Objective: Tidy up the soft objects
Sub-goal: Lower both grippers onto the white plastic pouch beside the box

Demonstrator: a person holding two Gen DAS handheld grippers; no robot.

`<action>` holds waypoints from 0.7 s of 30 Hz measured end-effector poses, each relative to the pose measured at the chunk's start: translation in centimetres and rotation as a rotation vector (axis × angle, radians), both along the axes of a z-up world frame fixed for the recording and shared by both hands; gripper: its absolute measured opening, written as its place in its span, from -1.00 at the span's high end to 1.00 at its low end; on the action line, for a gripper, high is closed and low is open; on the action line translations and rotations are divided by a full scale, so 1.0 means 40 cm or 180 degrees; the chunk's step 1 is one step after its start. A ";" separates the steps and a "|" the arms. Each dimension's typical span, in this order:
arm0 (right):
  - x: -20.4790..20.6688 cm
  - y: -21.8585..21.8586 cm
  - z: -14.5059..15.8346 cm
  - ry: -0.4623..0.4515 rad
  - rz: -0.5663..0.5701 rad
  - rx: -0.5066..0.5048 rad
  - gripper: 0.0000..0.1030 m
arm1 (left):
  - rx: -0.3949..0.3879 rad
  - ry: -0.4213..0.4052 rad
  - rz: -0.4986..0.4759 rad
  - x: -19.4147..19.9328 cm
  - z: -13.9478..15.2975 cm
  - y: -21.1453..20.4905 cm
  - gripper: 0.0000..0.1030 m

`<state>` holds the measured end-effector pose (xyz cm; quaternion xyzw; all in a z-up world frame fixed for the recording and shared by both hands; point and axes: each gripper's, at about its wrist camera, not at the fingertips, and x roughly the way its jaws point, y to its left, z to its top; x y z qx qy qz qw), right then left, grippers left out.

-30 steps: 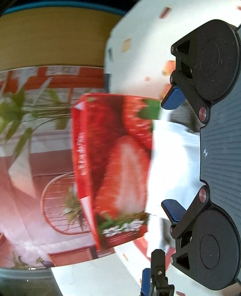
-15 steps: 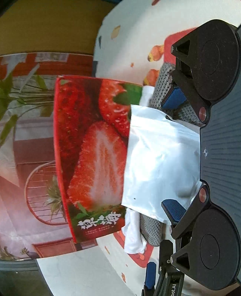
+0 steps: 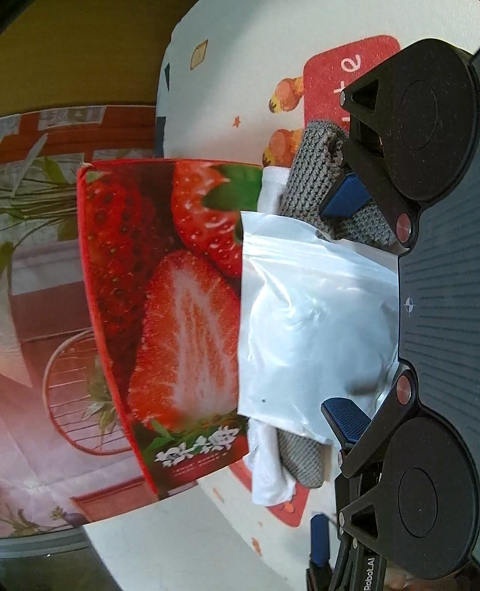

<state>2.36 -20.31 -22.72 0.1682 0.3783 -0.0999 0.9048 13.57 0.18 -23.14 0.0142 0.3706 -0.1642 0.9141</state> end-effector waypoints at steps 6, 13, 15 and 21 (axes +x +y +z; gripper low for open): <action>-0.013 0.009 0.012 -0.0147 0.0048 -0.0057 -0.89 | -0.0167 -0.0101 0.0055 -0.005 0.020 0.017 -0.85; -0.012 0.005 0.010 -0.0158 0.0117 0.0031 -0.76 | -0.0251 -0.0117 -0.0045 -0.007 0.026 0.012 -0.61; -0.008 -0.006 0.004 -0.0125 0.0104 0.0142 -0.77 | -0.0292 -0.0112 -0.0085 -0.008 0.026 0.010 -0.53; -0.017 -0.024 -0.004 -0.0173 0.0067 0.0339 -0.44 | -0.0497 -0.0034 -0.0241 -0.006 0.027 0.009 -0.03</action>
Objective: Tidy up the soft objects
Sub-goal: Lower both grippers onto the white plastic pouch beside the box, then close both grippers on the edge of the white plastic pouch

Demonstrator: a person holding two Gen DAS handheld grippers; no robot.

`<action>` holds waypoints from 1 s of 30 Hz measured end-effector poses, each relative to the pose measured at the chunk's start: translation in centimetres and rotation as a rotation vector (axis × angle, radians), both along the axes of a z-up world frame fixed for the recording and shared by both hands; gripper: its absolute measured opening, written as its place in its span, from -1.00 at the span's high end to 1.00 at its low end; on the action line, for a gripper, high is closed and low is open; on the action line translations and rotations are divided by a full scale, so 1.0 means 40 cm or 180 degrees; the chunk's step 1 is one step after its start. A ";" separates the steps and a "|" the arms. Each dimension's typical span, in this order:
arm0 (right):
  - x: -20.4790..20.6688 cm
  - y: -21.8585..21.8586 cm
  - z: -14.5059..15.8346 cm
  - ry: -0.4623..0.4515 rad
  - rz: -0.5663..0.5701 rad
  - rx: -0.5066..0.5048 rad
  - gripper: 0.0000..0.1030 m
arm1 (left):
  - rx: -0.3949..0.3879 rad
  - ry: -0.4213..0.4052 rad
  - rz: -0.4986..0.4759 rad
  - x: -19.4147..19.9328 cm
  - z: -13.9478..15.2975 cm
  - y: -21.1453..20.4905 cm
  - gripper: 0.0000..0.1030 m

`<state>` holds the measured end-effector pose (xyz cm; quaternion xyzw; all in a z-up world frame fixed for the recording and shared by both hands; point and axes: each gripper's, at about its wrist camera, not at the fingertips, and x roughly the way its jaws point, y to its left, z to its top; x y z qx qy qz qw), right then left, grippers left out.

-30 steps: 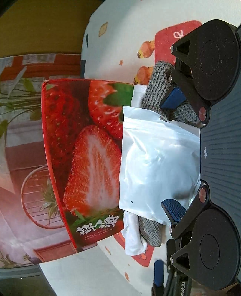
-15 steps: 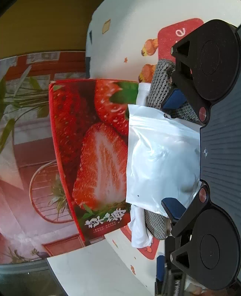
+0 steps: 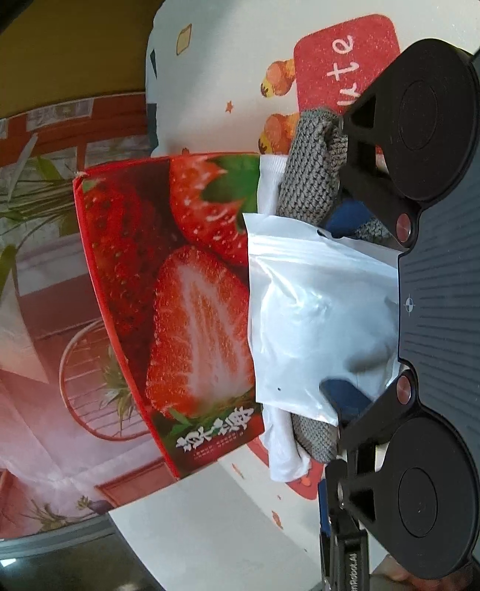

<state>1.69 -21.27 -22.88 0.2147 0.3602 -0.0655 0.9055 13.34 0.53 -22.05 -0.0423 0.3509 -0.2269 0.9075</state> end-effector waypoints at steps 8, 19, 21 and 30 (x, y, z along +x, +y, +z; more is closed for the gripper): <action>0.005 0.012 0.002 -0.0001 0.0143 -0.0028 -0.03 | -0.0230 0.0197 -0.0251 0.018 -0.008 -0.028 0.06; 0.018 0.037 0.005 0.0013 0.0437 -0.0040 0.14 | -0.0202 0.0383 -0.0179 0.070 -0.038 -0.046 0.09; 0.019 0.033 0.004 0.0014 0.0428 -0.0006 0.14 | -0.0191 0.0387 -0.0190 0.077 -0.037 -0.049 0.09; 0.023 0.027 -0.006 0.0033 0.0428 0.0063 0.14 | -0.0296 0.0376 -0.0207 0.063 -0.043 -0.065 0.08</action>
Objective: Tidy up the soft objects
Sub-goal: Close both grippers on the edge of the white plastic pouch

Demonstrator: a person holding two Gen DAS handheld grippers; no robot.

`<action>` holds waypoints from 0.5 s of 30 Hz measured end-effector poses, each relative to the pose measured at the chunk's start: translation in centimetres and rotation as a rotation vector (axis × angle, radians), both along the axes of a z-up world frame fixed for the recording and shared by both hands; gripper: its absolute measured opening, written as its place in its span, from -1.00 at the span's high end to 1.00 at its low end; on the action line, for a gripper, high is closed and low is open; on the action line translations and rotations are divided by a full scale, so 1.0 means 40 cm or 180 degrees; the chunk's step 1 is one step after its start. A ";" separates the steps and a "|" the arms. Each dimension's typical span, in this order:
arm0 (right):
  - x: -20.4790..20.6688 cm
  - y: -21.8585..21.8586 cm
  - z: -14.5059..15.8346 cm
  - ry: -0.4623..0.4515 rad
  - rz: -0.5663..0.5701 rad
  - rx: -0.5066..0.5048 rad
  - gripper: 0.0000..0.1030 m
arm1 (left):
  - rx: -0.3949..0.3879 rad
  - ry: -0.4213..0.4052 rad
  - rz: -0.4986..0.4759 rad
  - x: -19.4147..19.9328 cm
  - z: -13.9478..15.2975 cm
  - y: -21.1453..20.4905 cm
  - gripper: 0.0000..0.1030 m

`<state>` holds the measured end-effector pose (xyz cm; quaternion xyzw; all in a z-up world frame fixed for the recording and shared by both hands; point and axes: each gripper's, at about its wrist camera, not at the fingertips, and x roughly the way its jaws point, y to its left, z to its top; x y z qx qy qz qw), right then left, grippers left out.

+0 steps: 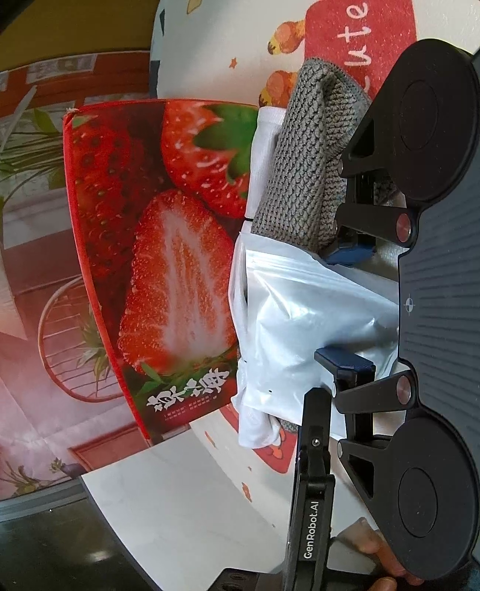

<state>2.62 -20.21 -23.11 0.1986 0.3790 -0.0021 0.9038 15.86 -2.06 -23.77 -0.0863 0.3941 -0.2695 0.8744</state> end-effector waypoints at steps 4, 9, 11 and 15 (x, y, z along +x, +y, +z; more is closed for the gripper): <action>-0.002 -0.005 -0.002 -0.0002 -0.0021 0.0058 0.13 | -0.0101 0.0047 -0.0057 -0.015 -0.002 0.000 0.07; -0.005 -0.008 -0.003 -0.0011 -0.0031 0.0093 0.13 | -0.0229 0.0110 -0.0004 -0.010 -0.007 0.013 0.07; -0.005 -0.006 -0.003 -0.0009 -0.0025 0.0078 0.13 | -0.0228 0.0089 0.0000 -0.012 -0.005 0.012 0.09; -0.007 -0.003 -0.001 -0.0025 -0.0047 0.0073 0.16 | -0.0210 0.0030 -0.0009 -0.020 0.009 0.011 0.09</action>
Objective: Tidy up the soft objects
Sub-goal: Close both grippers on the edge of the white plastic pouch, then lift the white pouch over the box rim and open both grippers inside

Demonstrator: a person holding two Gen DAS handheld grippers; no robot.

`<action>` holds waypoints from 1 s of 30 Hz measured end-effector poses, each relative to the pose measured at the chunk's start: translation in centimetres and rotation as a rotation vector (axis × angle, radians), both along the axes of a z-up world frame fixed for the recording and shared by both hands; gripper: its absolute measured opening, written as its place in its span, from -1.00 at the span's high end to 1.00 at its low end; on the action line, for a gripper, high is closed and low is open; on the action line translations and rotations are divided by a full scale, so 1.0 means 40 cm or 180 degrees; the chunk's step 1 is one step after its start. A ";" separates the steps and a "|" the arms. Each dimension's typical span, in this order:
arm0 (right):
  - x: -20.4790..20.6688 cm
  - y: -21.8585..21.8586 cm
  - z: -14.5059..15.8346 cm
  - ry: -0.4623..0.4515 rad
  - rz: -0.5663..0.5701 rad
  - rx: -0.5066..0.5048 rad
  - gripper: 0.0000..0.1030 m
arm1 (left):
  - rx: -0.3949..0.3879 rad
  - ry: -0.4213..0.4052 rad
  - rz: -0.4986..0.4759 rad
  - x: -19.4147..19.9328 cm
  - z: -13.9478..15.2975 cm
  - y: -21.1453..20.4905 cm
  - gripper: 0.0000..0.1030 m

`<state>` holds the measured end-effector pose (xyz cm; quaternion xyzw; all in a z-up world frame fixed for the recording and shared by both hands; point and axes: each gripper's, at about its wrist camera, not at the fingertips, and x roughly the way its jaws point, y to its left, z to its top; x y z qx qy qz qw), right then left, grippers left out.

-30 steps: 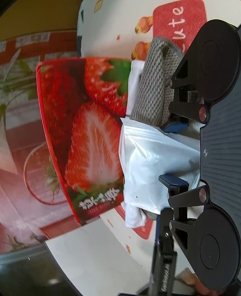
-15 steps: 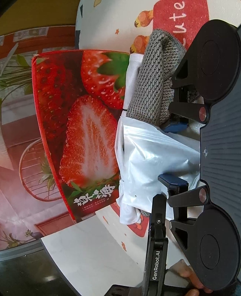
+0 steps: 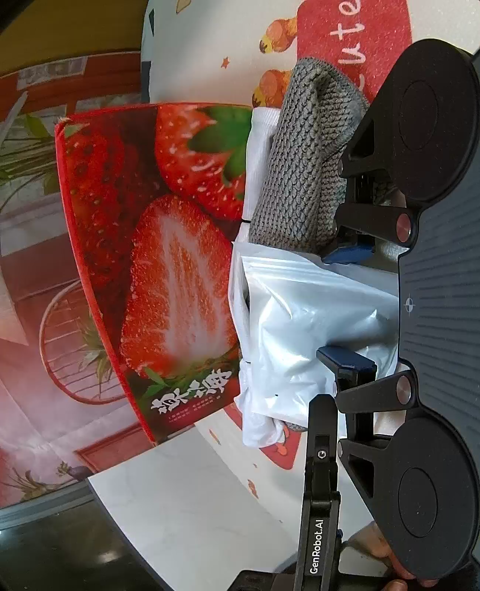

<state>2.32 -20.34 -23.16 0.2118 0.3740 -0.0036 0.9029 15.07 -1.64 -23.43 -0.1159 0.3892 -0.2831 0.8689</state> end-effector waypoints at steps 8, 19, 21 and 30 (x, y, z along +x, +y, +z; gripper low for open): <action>-0.015 0.024 0.031 -0.0122 0.0034 -0.0177 0.25 | -0.0018 -0.0195 -0.0070 -0.018 0.048 -0.001 0.23; -0.028 0.011 0.055 -0.0149 -0.0107 -0.0025 0.39 | -0.0036 -0.0258 -0.0045 -0.028 0.073 0.007 0.31; -0.025 0.005 0.074 -0.0203 -0.0126 -0.0013 0.39 | -0.0070 -0.0336 -0.0054 -0.028 0.095 0.010 0.31; 0.037 -0.032 0.225 -0.0548 -0.0116 -0.0168 0.40 | -0.0060 -0.0784 -0.0085 0.007 0.244 -0.008 0.31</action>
